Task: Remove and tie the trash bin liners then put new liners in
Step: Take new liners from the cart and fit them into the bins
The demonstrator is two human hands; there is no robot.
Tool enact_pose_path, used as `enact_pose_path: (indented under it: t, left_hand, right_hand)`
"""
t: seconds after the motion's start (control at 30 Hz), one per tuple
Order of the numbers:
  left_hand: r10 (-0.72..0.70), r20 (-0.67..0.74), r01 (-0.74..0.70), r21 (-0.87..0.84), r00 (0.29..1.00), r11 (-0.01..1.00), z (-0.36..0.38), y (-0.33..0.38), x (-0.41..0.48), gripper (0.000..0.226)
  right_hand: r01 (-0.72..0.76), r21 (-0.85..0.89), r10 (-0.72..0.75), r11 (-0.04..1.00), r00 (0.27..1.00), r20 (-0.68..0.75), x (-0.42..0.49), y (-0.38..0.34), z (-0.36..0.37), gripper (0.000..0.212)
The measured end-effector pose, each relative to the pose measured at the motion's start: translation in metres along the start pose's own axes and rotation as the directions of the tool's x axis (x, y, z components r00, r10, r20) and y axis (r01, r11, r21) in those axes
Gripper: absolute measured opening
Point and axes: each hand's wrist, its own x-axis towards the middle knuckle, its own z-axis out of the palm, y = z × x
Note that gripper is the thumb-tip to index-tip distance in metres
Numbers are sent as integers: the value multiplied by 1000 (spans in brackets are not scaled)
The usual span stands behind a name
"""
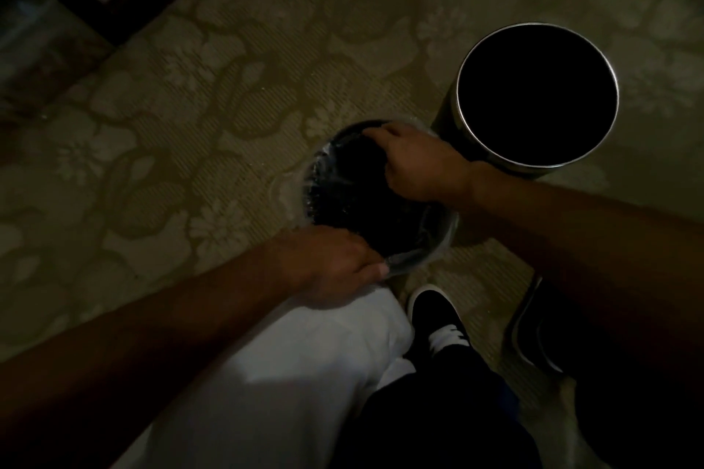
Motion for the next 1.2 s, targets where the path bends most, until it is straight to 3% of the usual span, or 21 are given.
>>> enact_pose_path:
  t: [0.13, 0.3, 0.37, 0.47, 0.57, 0.63, 0.73, 0.8, 0.87, 0.97, 1.1, 1.2]
  left_hand:
    - [37, -43, -28, 195, 998, 980, 10, 0, -11, 66]
    - [43, -377, 14, 148, 925, 989, -42, 7, 10, 54]
    - [6, -521, 49, 93, 854, 995, -66, 15, 29, 49]
    - [-166, -642, 116, -120, 748, 986, -97, 27, 71, 45]
    - [-343, -642, 121, -365, 686, 923, -122, 32, 120, 57]
    - [-404, -621, 166, -406, 672, 899, -135, 34, 151, 68]
    - [-517, -573, 221, -507, 635, 833, -147, 31, 186, 78]
    - [-600, -467, 233, -629, 650, 742, -149, 27, 202, 72]
    - [-649, -341, 210, -758, 680, 618, -149, 23, 210, 59]
    - [-670, -232, 189, -849, 705, 493, -148, 23, 214, 68]
    - [-661, -247, 142, -867, 708, 477, -148, 28, 214, 73]
    - [-656, -268, 97, -881, 706, 464, -155, 42, 202, 73]
  right_hand:
    - [55, 59, -52, 997, 997, -51, -13, 5, 0, 71]
    - [109, 126, -66, 986, 948, -310, -69, 19, -17, 54]
    - [59, 113, -8, 992, 916, -402, -89, 34, -23, 55]
    - [-52, 129, 114, 990, 835, -538, -112, 64, -34, 60]
    - [-166, 229, 276, 959, 720, -637, -127, 105, -40, 67]
    - [-267, 297, 399, 917, 613, -682, -130, 135, -40, 70]
    - [-328, 562, 642, 760, 514, -569, -129, 173, -40, 73]
    - [-329, 699, 730, 635, 551, -404, -123, 192, -39, 69]
    - [-289, 745, 709, 601, 624, -330, -116, 202, -36, 59]
    - [-234, 797, 707, 557, 638, -307, -111, 212, -29, 62]
    - [-176, 911, 760, 372, 621, -190, -109, 215, -23, 63]
    - [-137, 920, 760, 367, 614, -212, -111, 209, -36, 60]
